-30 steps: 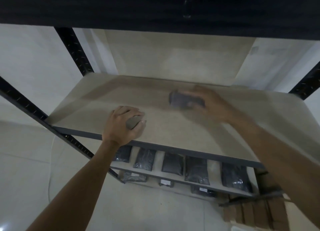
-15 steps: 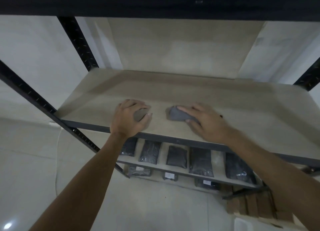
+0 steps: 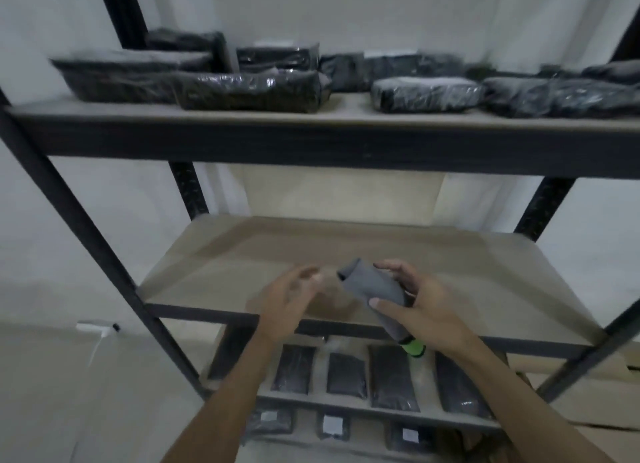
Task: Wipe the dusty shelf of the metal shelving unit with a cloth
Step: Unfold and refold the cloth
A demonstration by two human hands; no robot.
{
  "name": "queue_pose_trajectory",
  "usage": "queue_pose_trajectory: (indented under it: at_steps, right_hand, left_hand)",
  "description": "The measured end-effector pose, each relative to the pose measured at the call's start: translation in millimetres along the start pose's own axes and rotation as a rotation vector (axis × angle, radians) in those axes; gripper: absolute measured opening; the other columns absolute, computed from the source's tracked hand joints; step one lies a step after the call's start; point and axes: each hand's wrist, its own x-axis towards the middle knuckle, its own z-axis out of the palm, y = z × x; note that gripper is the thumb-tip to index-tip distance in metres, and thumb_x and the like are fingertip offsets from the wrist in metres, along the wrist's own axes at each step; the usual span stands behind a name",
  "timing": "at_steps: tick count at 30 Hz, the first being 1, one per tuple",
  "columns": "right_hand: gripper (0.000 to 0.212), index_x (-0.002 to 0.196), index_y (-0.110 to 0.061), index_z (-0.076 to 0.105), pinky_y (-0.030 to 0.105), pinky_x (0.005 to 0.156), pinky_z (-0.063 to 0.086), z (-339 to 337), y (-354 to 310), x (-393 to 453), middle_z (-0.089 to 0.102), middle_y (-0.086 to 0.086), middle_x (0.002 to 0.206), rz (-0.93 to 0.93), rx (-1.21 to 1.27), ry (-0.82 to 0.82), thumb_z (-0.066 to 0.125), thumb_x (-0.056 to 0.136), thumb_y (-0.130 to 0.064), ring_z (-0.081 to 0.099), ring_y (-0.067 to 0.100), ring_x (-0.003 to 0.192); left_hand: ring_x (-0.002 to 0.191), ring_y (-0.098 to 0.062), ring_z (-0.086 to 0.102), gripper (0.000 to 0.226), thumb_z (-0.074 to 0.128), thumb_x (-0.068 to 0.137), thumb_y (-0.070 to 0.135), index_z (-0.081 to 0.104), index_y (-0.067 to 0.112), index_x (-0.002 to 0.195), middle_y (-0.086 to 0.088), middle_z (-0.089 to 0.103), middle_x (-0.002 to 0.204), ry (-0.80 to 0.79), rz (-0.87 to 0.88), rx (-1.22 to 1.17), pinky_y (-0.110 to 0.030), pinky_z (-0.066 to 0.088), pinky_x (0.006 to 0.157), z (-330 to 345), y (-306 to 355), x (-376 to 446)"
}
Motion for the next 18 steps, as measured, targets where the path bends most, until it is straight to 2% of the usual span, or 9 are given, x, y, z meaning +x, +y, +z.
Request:
queue_pose_trajectory:
  at_steps: [2, 4, 6, 8, 10, 12, 15, 18]
  right_hand:
    - [0.050, 0.114, -0.027, 0.064, 0.018, 0.074, 0.054, -4.0, -17.9, -4.2, 0.072, -0.010, 0.103, 0.015, -0.011, 0.030, 0.090, 0.072, -0.018, 0.067, -0.001, 0.094]
    - [0.050, 0.105, -0.029, 0.065, 0.017, 0.072, 0.054, -5.1, -31.7, -9.9, 0.071, -0.017, 0.095, -0.004, -0.043, 0.047, 0.094, 0.066, -0.018, 0.067, -0.004, 0.090]
    - [0.049, 0.103, -0.025, 0.067, 0.020, 0.070, 0.056, -6.5, -39.3, -18.6, 0.072, -0.017, 0.094, -0.022, -0.064, 0.059, 0.095, 0.064, -0.016, 0.068, -0.003, 0.089]
    - [0.052, 0.104, -0.021, 0.067, 0.024, 0.069, 0.058, -10.7, -43.6, -30.6, 0.072, -0.013, 0.094, -0.019, -0.125, 0.069, 0.097, 0.061, -0.021, 0.068, -0.001, 0.088]
    - [0.060, 0.105, -0.025, 0.063, 0.018, 0.066, 0.055, -18.4, -44.9, -45.1, 0.069, -0.016, 0.096, 0.024, -0.221, 0.084, 0.098, 0.056, -0.029, 0.065, -0.005, 0.088]
    - [0.063, 0.107, -0.028, 0.062, 0.016, 0.065, 0.054, -28.7, -43.6, -62.4, 0.068, -0.017, 0.097, 0.073, -0.250, 0.094, 0.098, 0.055, -0.034, 0.064, -0.006, 0.088]
    - [0.061, 0.112, -0.028, 0.066, 0.018, 0.069, 0.057, -47.9, -36.6, -92.7, 0.073, -0.015, 0.100, 0.173, -0.181, 0.105, 0.097, 0.060, -0.037, 0.068, -0.004, 0.089]
    - [0.053, 0.110, -0.026, 0.068, 0.025, 0.075, 0.062, -69.2, -25.3, -124.7, 0.076, -0.009, 0.100, 0.355, 0.018, 0.073, 0.095, 0.065, -0.024, 0.072, 0.002, 0.093]
  left_hand:
    - [0.119, -0.015, 0.066, 0.060, 0.060, 0.087, 0.055, 0.063, 0.015, 0.132, 0.001, 0.071, 0.127, -0.225, -0.019, -0.286, -0.033, 0.053, 0.103, 16.4, 39.1, -21.3]
    - [0.119, -0.022, 0.067, 0.054, 0.066, 0.087, 0.041, 0.061, 0.009, 0.131, -0.006, 0.072, 0.126, -0.309, -0.025, -0.417, -0.029, 0.055, 0.097, 32.5, 60.4, -36.3]
    - [0.115, -0.028, 0.069, 0.046, 0.073, 0.084, 0.030, 0.067, 0.008, 0.124, -0.011, 0.075, 0.120, -0.273, -0.059, -0.537, -0.030, 0.058, 0.091, 45.5, 73.4, -46.4]
    - [0.109, -0.027, 0.072, 0.038, 0.079, 0.082, 0.027, 0.073, 0.015, 0.117, -0.010, 0.077, 0.115, -0.234, -0.100, -0.611, -0.033, 0.060, 0.087, 56.7, 78.7, -52.7]
    - [0.102, -0.028, 0.072, 0.030, 0.079, 0.087, 0.027, 0.075, 0.015, 0.114, -0.009, 0.078, 0.109, -0.261, -0.119, -0.627, -0.037, 0.060, 0.086, 69.0, 82.8, -61.6]
    - [0.091, -0.029, 0.072, 0.028, 0.078, 0.087, 0.032, 0.077, 0.010, 0.104, -0.012, 0.078, 0.095, -0.248, -0.140, -0.621, -0.036, 0.060, 0.079, 83.9, 86.5, -72.5]
    - [0.097, -0.034, 0.073, 0.019, 0.079, 0.084, 0.030, 0.079, 0.014, 0.095, -0.016, 0.078, 0.098, -0.226, -0.201, -0.658, -0.047, 0.060, 0.089, 111.5, 91.4, -89.1]
    - [0.105, -0.043, 0.068, 0.021, 0.077, 0.087, 0.031, 0.075, 0.013, 0.098, -0.023, 0.074, 0.107, -0.264, -0.296, -0.735, -0.061, 0.057, 0.094, 144.3, 98.8, -106.6]
